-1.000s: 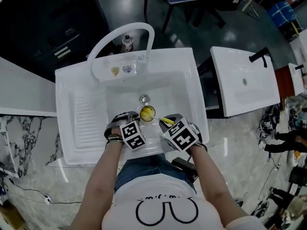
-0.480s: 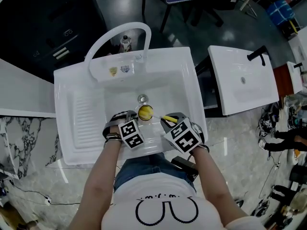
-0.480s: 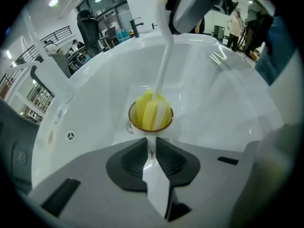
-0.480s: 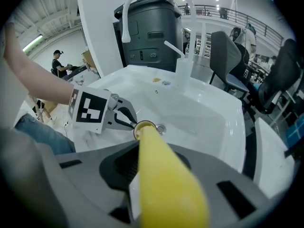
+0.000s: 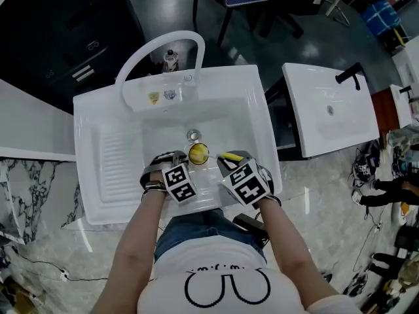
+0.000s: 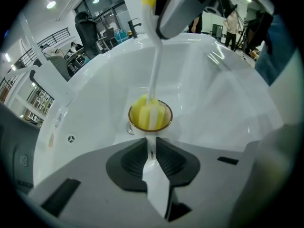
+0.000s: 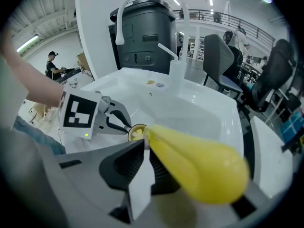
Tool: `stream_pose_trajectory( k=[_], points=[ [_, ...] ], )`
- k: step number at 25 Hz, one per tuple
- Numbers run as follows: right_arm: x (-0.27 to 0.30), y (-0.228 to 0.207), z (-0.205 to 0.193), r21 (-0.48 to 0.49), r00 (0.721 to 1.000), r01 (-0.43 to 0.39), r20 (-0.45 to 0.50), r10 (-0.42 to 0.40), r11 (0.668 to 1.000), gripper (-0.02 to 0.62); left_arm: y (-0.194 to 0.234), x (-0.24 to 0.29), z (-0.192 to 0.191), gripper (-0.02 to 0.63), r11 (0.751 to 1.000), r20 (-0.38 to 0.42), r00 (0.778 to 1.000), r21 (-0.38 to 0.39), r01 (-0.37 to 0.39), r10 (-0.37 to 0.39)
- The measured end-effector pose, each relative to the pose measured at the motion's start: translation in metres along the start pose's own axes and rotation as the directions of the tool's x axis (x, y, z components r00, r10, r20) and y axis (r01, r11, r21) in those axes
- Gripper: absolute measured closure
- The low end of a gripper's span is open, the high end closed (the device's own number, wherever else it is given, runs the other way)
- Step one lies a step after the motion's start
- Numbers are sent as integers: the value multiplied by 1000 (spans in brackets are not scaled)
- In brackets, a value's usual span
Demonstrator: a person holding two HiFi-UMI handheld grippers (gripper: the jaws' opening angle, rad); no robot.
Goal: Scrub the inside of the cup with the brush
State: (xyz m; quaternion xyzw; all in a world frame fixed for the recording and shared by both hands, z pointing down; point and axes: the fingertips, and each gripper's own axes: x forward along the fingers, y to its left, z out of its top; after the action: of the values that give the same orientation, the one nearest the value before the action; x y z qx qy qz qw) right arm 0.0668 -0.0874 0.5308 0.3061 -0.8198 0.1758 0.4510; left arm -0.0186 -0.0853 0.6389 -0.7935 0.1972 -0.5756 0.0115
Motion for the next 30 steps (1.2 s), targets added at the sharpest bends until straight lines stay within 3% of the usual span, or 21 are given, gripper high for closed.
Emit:
stream_pose_trajectory(
  k=[13, 18, 24, 30],
  points=[
    [19, 13, -6, -54, 998, -45, -35, 43, 998, 555, 3, -1, -3, 540, 1000, -14, 1000, 5, -12, 13],
    [0, 11, 8, 101, 996, -71, 70, 64, 992, 557, 4, -1, -4, 540, 1000, -14, 1000, 7, -13, 14],
    [-18, 5, 17, 297, 980, -137, 179, 86, 945, 557, 3, -1, -4, 540, 1000, -14, 1000, 11, -16, 16],
    [2, 10, 18, 315, 979, -161, 168, 112, 935, 557, 4, -1, -4, 540, 1000, -17, 1000, 9, -16, 16]
  ],
)
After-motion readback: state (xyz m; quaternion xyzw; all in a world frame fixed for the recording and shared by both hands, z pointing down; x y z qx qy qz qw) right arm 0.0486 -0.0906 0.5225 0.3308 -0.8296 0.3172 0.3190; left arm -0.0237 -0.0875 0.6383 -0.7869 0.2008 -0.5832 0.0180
